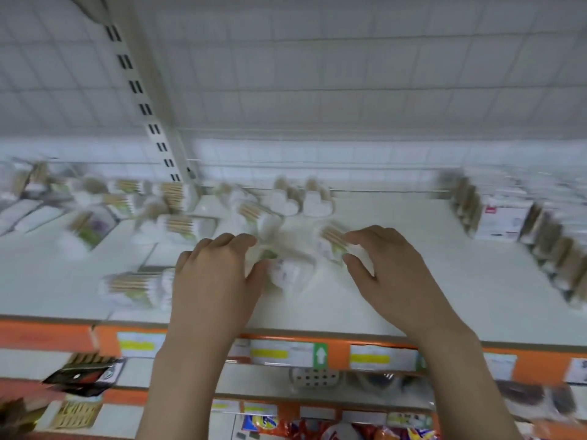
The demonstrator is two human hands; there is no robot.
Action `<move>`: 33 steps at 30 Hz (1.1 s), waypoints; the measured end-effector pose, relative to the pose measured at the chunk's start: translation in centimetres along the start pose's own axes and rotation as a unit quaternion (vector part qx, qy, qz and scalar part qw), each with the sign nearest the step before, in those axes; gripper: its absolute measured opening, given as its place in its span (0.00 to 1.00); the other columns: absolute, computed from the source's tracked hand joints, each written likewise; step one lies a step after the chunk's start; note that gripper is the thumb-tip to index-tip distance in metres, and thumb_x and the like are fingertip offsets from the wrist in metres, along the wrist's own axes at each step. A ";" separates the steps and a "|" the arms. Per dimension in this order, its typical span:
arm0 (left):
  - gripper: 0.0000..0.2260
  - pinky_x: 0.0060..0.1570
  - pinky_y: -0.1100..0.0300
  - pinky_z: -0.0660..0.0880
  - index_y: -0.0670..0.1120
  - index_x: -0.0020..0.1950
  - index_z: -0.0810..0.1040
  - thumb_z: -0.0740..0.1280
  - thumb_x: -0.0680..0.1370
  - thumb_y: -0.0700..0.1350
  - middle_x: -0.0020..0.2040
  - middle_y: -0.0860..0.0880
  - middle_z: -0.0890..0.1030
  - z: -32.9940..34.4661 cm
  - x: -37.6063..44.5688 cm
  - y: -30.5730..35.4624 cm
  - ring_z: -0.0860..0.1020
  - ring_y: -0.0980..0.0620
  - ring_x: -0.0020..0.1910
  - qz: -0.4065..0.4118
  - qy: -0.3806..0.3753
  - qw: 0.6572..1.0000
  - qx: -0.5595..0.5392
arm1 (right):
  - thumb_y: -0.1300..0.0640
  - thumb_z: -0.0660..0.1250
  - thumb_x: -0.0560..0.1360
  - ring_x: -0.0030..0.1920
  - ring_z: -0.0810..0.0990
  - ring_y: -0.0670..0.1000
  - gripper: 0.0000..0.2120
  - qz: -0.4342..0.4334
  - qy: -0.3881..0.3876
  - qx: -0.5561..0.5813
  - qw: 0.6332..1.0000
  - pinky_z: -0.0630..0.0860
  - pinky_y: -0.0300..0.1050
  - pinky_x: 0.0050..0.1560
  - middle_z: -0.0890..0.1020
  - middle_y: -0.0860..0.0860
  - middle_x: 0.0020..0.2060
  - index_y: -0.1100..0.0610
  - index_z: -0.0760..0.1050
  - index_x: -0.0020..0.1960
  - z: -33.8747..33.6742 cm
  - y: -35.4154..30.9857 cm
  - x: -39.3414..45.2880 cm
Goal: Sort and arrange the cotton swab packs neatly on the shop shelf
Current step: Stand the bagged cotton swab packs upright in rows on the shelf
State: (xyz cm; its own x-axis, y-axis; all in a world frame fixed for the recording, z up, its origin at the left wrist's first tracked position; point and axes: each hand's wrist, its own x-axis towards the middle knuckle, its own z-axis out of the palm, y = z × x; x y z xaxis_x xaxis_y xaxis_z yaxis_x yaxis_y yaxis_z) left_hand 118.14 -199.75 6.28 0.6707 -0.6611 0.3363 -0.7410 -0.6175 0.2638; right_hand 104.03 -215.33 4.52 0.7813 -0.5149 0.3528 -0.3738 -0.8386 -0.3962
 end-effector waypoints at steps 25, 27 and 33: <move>0.18 0.53 0.53 0.70 0.50 0.60 0.77 0.61 0.75 0.56 0.51 0.50 0.80 -3.9 -4.4 -16.1 0.76 0.46 0.54 -0.143 -0.022 0.989 0.022 | 0.54 0.60 0.78 0.60 0.69 0.49 0.14 -0.093 -0.070 0.049 0.992 0.60 0.38 0.57 0.75 0.47 0.58 0.53 0.72 0.63 9.6 -13.4 5.1; 0.18 0.54 0.53 0.69 0.50 0.61 0.76 0.62 0.75 0.56 0.53 0.51 0.80 -4.2 -4.7 -17.5 0.75 0.47 0.55 -0.155 -0.017 0.988 0.021 | 0.54 0.61 0.78 0.59 0.69 0.49 0.14 -0.101 -0.071 0.050 0.991 0.62 0.39 0.57 0.76 0.48 0.57 0.54 0.72 0.62 10.3 -14.7 5.8; 0.16 0.55 0.53 0.68 0.50 0.62 0.75 0.63 0.76 0.53 0.54 0.52 0.79 -6.1 -5.3 -24.6 0.75 0.48 0.56 -0.168 0.002 0.986 0.017 | 0.55 0.62 0.77 0.60 0.70 0.50 0.13 -0.117 -0.067 0.052 0.990 0.60 0.37 0.55 0.77 0.48 0.57 0.54 0.74 0.61 13.8 -21.2 7.4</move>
State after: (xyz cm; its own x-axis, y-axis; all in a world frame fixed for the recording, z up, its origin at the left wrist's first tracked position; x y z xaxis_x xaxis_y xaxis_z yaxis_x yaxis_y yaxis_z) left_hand 132.60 -178.46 3.50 0.8780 -0.4151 0.2383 -0.4753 -0.8151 0.3312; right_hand 124.64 -198.89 3.85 0.9020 -0.2750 0.3328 -0.1271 -0.9058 -0.4041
